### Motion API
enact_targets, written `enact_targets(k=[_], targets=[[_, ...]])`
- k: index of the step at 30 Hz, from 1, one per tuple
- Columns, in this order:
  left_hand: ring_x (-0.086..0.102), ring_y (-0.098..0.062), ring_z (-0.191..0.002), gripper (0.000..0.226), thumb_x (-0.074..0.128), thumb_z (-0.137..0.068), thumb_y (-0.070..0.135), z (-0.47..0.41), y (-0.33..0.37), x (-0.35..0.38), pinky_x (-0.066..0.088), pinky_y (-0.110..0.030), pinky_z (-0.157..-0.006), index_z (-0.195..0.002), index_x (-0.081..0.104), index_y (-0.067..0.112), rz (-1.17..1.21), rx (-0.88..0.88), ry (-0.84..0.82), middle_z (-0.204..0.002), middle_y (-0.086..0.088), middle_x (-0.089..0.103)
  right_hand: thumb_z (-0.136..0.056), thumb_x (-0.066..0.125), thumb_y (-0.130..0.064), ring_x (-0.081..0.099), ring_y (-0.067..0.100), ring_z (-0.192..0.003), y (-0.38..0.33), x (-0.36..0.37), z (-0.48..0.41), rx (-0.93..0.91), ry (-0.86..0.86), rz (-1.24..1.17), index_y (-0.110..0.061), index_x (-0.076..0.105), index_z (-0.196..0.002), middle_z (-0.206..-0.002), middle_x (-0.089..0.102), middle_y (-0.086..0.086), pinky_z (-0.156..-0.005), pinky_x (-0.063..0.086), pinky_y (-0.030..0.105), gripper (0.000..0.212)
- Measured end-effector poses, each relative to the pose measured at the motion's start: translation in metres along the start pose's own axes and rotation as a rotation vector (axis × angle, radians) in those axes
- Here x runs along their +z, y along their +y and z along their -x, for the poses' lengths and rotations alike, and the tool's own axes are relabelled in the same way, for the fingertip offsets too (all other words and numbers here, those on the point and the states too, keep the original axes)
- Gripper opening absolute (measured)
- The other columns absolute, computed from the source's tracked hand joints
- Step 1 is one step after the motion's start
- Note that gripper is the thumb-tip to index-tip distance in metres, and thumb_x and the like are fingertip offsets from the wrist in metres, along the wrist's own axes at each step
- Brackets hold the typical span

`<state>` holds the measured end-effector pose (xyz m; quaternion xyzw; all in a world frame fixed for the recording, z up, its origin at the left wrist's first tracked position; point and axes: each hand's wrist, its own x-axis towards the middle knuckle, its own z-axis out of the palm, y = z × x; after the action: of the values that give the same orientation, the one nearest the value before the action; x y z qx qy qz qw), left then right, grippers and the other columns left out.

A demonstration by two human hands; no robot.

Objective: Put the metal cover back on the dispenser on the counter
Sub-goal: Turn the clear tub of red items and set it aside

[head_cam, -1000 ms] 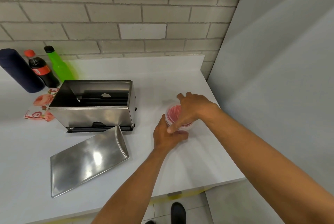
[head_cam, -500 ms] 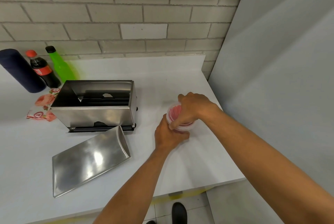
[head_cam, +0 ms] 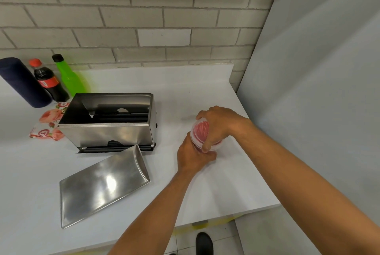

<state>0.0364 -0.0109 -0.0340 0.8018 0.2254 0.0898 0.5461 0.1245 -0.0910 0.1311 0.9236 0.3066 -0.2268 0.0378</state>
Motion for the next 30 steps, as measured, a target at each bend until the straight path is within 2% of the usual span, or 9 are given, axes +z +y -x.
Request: enact_targets(k=[2, 6, 10, 15, 19, 22, 26, 30], targets=[[0.071, -0.023, -0.118, 0.109, 0.104, -0.053, 0.046, 0.000, 0.000, 0.000, 0.063, -0.039, -0.100, -0.147, 0.055, 0.022, 0.000, 0.007, -0.003, -0.134, 0.000, 0.072, -0.048, 0.096, -0.062, 0.057, 0.027, -0.127, -0.001, 0.000, 0.001, 0.011, 0.014, 0.011, -0.037, 0.041, -0.153, -0.147, 0.051, -0.002, -0.086, 0.053, 0.035, 0.121], [0.070, -0.022, -0.118, 0.111, 0.104, -0.053, 0.050, -0.001, -0.001, 0.001, 0.062, -0.038, -0.100, -0.148, 0.055, 0.022, -0.013, 0.017, -0.002, -0.135, 0.001, 0.071, -0.048, 0.100, -0.054, 0.050, 0.028, -0.134, 0.001, -0.002, 0.007, 0.000, -0.042, -0.016, -0.038, 0.033, -0.158, -0.146, 0.047, -0.001, -0.100, 0.054, 0.042, 0.129], [0.072, -0.020, -0.115, 0.110, 0.103, -0.049, 0.050, 0.000, -0.002, 0.000, 0.064, -0.038, -0.097, -0.145, 0.057, 0.024, 0.018, 0.012, -0.009, -0.130, 0.004, 0.072, -0.047, 0.099, -0.053, 0.052, 0.027, -0.131, 0.001, -0.002, 0.011, 0.001, -0.024, -0.033, -0.038, 0.038, -0.155, -0.143, 0.048, -0.001, -0.099, 0.055, 0.043, 0.125], [0.071, -0.016, -0.111, 0.105, 0.103, -0.052, 0.047, 0.003, -0.004, 0.002, 0.060, -0.021, -0.089, -0.144, 0.058, 0.026, 0.043, 0.026, -0.002, -0.124, 0.011, 0.070, -0.042, 0.097, -0.059, 0.053, 0.026, -0.131, 0.000, -0.001, 0.013, 0.010, 0.026, -0.049, -0.036, 0.043, -0.154, -0.147, 0.050, -0.001, -0.097, 0.056, 0.039, 0.126], [0.072, -0.019, -0.113, 0.104, 0.102, -0.056, 0.047, 0.004, -0.005, 0.003, 0.063, -0.034, -0.097, -0.146, 0.057, 0.024, 0.048, 0.032, 0.003, -0.130, 0.003, 0.073, -0.040, 0.096, -0.062, 0.053, 0.025, -0.132, 0.000, 0.001, 0.015, 0.022, 0.048, -0.066, -0.036, 0.044, -0.153, -0.149, 0.050, -0.001, -0.096, 0.056, 0.037, 0.127], [0.071, -0.020, -0.115, 0.103, 0.102, -0.058, 0.047, 0.005, -0.004, 0.004, 0.063, -0.036, -0.099, -0.147, 0.057, 0.023, 0.062, 0.033, -0.005, -0.132, 0.002, 0.073, -0.038, 0.095, -0.064, 0.054, 0.024, -0.131, -0.002, 0.001, 0.016, 0.038, 0.060, -0.075, -0.036, 0.046, -0.152, -0.149, 0.051, -0.002, -0.096, 0.055, 0.037, 0.128], [0.071, -0.017, -0.112, 0.101, 0.100, -0.058, 0.047, 0.007, -0.005, 0.005, 0.061, -0.025, -0.094, -0.146, 0.056, 0.027, 0.082, 0.018, -0.014, -0.129, 0.006, 0.072, -0.035, 0.094, -0.065, 0.055, 0.025, -0.131, -0.004, 0.002, 0.018, 0.059, 0.063, -0.103, -0.034, 0.047, -0.153, -0.149, 0.050, -0.001, -0.097, 0.055, 0.037, 0.131], [0.071, -0.016, -0.109, 0.100, 0.099, -0.058, 0.046, 0.006, -0.008, 0.008, 0.050, -0.007, -0.083, -0.145, 0.056, 0.026, 0.082, 0.007, -0.009, -0.125, 0.009, 0.072, -0.031, 0.094, -0.067, 0.054, 0.025, -0.132, -0.005, 0.003, 0.019, 0.085, 0.063, -0.130, -0.034, 0.047, -0.153, -0.149, 0.050, 0.000, -0.099, 0.056, 0.037, 0.136]])
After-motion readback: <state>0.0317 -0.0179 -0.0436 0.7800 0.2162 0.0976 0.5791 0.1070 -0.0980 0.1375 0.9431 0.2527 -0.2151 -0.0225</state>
